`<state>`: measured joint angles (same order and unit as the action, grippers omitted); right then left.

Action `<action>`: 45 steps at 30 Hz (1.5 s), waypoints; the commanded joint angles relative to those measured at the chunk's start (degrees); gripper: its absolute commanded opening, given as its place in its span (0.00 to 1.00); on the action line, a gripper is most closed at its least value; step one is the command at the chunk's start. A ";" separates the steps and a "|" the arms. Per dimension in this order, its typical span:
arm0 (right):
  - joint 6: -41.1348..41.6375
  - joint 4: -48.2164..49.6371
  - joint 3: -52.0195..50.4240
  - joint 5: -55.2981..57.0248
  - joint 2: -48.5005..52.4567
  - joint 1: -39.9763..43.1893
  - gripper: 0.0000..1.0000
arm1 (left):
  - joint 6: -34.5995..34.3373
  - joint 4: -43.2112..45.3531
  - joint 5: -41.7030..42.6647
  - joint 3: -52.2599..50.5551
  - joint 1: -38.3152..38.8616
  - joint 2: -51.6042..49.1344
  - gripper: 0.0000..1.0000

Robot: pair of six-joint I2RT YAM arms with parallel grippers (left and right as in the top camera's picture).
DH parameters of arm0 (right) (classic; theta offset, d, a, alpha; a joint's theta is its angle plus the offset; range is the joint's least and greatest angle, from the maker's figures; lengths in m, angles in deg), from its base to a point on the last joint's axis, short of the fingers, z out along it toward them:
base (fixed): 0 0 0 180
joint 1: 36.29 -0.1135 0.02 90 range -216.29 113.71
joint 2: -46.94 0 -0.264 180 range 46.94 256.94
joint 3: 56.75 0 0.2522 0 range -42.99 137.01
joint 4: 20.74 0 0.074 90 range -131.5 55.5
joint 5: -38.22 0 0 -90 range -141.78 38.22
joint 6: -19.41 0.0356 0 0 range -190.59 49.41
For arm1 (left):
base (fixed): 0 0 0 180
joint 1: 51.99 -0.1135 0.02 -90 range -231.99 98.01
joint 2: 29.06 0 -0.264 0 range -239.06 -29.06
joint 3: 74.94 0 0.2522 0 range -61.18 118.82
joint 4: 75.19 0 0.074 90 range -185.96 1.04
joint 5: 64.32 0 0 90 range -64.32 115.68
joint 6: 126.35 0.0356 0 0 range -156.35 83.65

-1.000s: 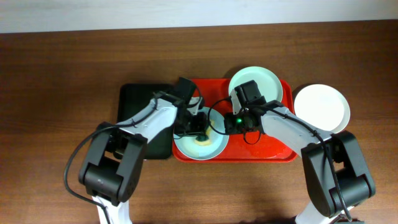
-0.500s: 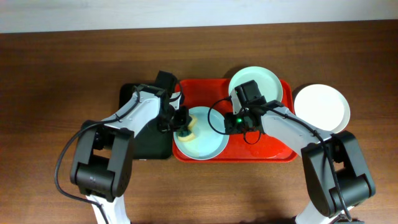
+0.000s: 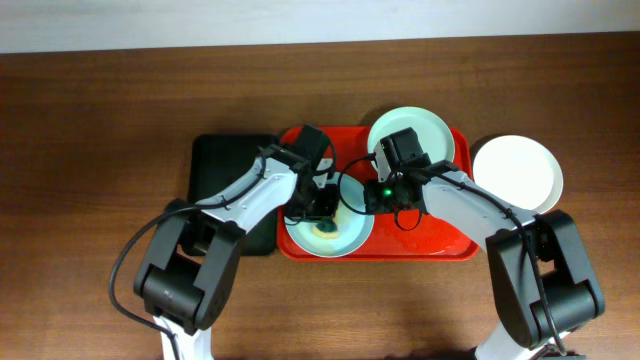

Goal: Clean dirty plates on tray and stack at the side
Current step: 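Keep scrubbing the plate in circles while right gripper holds its rim, then carry the sponge back and release it on the black tray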

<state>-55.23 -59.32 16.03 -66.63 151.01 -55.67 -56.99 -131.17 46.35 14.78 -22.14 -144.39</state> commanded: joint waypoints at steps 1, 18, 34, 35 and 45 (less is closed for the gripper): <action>0.09 0.22 -0.09 -1.27 0.76 -0.48 0.04 | 0.26 0.00 6.45 -1.05 0.74 -1.88 0.00; 0.09 0.22 -0.09 -1.27 0.76 -0.48 0.04 | 2.32 -9.16 -16.63 -0.87 -5.68 -1.86 0.00; 0.09 0.24 -0.09 -1.27 0.76 -0.48 0.04 | 3.41 -11.54 -3.63 9.79 -6.88 2.64 0.00; 0.11 0.24 -0.09 -1.27 0.76 -0.48 0.04 | 3.41 -11.54 -2.45 10.67 -6.93 4.13 0.00; 0.11 0.24 -0.09 -1.27 0.76 -0.48 0.04 | 3.63 -16.63 -7.28 11.85 -10.78 10.91 0.00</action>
<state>-55.39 -59.29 16.03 -68.36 151.14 -56.26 -54.31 -145.18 42.09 25.84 -30.08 -135.34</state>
